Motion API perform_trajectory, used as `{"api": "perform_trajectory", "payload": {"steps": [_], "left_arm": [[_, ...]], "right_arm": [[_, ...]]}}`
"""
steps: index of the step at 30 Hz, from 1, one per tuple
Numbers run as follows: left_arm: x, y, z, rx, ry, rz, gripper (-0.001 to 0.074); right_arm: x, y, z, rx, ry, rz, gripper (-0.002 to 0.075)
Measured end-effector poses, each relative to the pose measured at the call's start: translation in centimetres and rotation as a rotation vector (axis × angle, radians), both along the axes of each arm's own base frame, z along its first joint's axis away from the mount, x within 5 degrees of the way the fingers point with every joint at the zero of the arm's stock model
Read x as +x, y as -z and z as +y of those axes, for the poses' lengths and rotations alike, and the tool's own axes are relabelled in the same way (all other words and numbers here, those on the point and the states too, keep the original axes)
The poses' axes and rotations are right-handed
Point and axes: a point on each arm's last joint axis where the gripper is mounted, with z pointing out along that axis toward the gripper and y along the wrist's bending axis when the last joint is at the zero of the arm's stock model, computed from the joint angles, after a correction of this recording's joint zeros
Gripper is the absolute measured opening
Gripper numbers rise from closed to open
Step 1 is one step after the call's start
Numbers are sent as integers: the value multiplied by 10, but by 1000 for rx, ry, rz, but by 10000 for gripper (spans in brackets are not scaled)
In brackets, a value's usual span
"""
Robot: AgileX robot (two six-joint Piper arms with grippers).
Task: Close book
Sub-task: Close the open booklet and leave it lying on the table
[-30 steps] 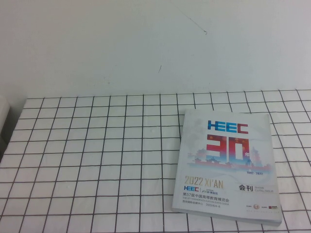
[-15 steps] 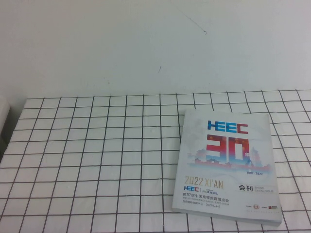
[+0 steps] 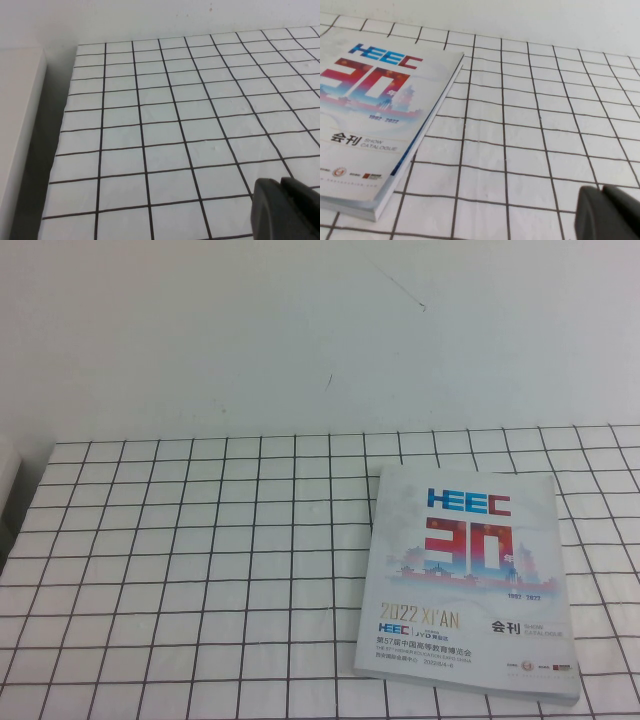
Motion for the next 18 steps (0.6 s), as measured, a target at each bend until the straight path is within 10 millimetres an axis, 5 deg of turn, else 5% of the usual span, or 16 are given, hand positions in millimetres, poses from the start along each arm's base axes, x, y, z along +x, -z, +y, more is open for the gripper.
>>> {"api": "perform_trajectory", "payload": {"steps": [18], "left_arm": [[0,0,0,0,0,0,-4]], "right_arm": [[0,0,0,11,4,1,-3]]}}
